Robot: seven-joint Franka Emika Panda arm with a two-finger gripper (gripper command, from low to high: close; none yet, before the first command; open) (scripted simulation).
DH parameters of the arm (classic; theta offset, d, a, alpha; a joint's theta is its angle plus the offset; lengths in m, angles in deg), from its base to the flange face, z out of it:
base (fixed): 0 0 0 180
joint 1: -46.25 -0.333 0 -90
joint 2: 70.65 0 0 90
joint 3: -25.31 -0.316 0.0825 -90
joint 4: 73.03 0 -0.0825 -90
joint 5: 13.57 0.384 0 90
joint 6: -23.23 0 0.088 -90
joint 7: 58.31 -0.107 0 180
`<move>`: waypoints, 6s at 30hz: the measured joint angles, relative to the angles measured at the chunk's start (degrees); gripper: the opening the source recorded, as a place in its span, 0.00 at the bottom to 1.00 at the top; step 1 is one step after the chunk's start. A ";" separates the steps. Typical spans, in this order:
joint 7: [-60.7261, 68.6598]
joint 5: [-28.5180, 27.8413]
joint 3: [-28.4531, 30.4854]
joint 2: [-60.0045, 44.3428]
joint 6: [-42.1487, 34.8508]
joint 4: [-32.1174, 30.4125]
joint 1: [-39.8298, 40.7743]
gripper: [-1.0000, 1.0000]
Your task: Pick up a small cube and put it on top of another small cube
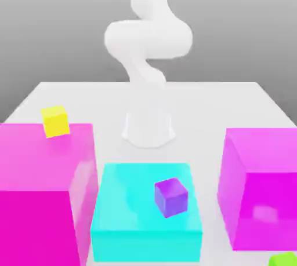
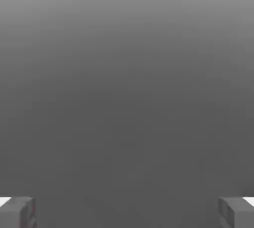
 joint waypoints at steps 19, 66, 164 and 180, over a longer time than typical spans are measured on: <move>37.78 26.73 8.08 -28.99 -10.04 1.99 -26.58 0.50; 103.15 12.23 -8.06 -63.41 18.77 -11.05 -55.48 0.50; 60.81 -24.66 -0.95 -67.78 -45.27 17.61 -67.54 0.00; 47.38 -36.00 3.82 -54.17 -35.61 18.48 -66.21 0.00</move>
